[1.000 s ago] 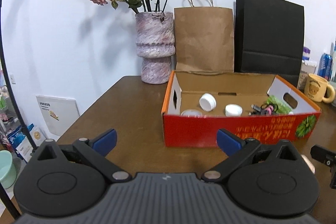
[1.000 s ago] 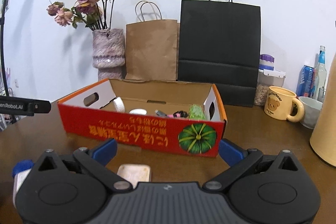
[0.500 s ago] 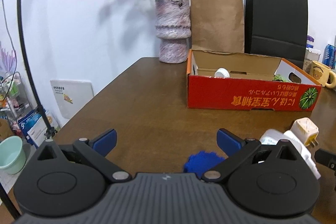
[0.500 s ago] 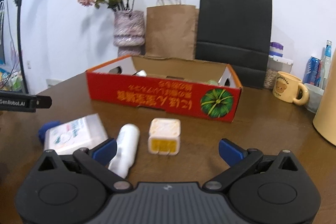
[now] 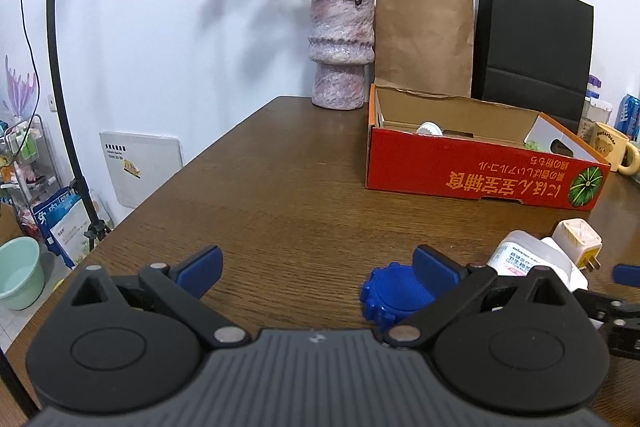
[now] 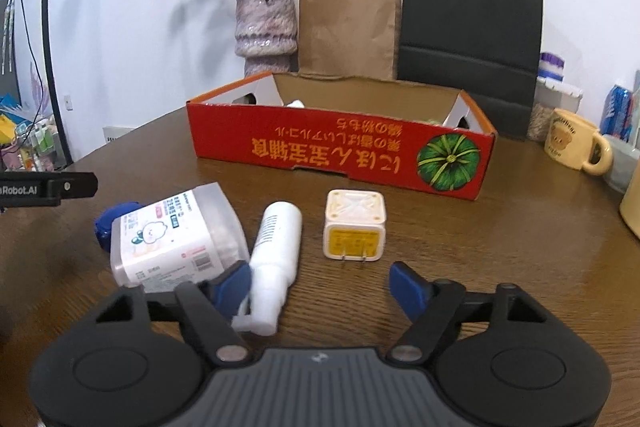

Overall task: Organize rigid objects
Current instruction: 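Move both open tools back to the remaining items on the table, then grasp the blue cap with the left tool while the right tool grasps the white spray bottle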

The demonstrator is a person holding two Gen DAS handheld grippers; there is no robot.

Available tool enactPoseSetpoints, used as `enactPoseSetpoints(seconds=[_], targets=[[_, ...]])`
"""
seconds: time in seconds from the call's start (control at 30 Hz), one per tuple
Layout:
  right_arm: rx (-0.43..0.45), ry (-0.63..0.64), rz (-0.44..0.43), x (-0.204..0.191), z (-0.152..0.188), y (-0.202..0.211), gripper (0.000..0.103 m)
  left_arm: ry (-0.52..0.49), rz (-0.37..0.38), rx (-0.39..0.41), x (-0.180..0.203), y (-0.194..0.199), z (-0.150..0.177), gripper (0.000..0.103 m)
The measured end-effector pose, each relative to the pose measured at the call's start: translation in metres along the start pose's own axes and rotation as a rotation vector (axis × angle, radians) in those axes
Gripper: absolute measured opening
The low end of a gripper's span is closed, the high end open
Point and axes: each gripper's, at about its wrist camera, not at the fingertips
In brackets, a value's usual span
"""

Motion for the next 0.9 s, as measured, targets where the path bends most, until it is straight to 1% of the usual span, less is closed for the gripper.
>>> enactPoseSetpoints(seconds=[0.03, 0.17, 0.27, 0.33, 0.37, 0.4, 0.53, 0.6, 0.77, 0.9], targets=[[-0.009, -0.003, -0.008, -0.001, -0.001, -0.003, 0.069, 0.001, 0.000, 0.000, 0.000, 0.000, 0.000, 0.103], [-0.032, -0.003, -0.023, -0.005, -0.006, -0.016, 0.056, 0.006, 0.000, -0.002, -0.001, 0.000, 0.000, 0.103], [-0.035, -0.007, -0.022, -0.006, -0.011, -0.025, 0.055, 0.001, -0.002, -0.007, 0.000, -0.001, 0.000, 0.103], [-0.043, -0.009, -0.024, -0.005, -0.014, -0.031, 0.047, -0.002, -0.002, -0.011, 0.001, -0.001, 0.000, 0.103], [-0.052, -0.014, -0.026, -0.004, -0.015, -0.034, 0.037, -0.003, -0.002, -0.013, 0.001, -0.002, 0.000, 0.103], [-0.051, -0.019, -0.025, -0.003, -0.016, -0.035, 0.033, -0.004, -0.003, -0.015, 0.001, -0.002, 0.000, 0.103], [-0.037, -0.034, -0.037, -0.001, -0.014, -0.031, 0.030, -0.005, -0.002, -0.022, 0.001, -0.004, 0.000, 0.103], [-0.013, -0.030, -0.037, -0.001, -0.013, -0.026, 0.027, -0.008, -0.005, -0.025, 0.002, -0.005, 0.000, 0.103], [0.043, 0.009, -0.020, -0.007, -0.009, -0.010, 0.027, -0.019, 0.006, -0.034, 0.004, -0.006, 0.001, 0.103], [0.085, 0.029, -0.013, -0.010, -0.006, 0.004, 0.027, -0.046, 0.023, -0.039, 0.009, -0.007, 0.003, 0.103]])
Point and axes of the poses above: each gripper's, at about its wrist camera, not at the fingertips, and y roughly against the way its jaws point, x to its right, z to its underside, and after that the axes turned 14 degrees about -z, right-handed
